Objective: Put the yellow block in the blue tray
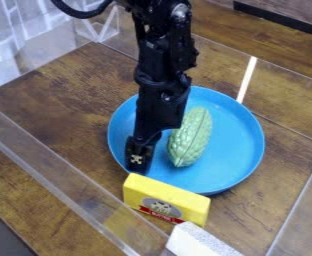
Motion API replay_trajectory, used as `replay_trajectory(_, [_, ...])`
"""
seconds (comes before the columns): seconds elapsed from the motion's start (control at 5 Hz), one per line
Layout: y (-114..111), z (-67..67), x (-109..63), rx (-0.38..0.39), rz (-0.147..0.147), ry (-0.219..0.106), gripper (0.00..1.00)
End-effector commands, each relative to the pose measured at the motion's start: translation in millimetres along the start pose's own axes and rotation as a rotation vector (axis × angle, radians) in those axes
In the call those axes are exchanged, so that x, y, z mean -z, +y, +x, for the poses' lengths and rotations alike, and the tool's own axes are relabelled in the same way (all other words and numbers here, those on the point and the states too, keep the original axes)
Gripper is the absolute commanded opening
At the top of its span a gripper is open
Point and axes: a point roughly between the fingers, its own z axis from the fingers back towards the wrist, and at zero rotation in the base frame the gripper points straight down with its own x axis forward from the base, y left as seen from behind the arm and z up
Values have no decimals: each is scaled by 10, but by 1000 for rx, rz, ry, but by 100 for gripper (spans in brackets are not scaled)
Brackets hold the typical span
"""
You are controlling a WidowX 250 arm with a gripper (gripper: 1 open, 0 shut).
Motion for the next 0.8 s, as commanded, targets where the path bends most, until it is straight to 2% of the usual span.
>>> replay_trajectory(0.0, [-44,129,-89,38,43,-31,100])
replay_trajectory(0.4, [-79,199,-225,-3,43,-43,100])
replay_trajectory(0.6, [-43,169,-178,-10,43,-51,100])
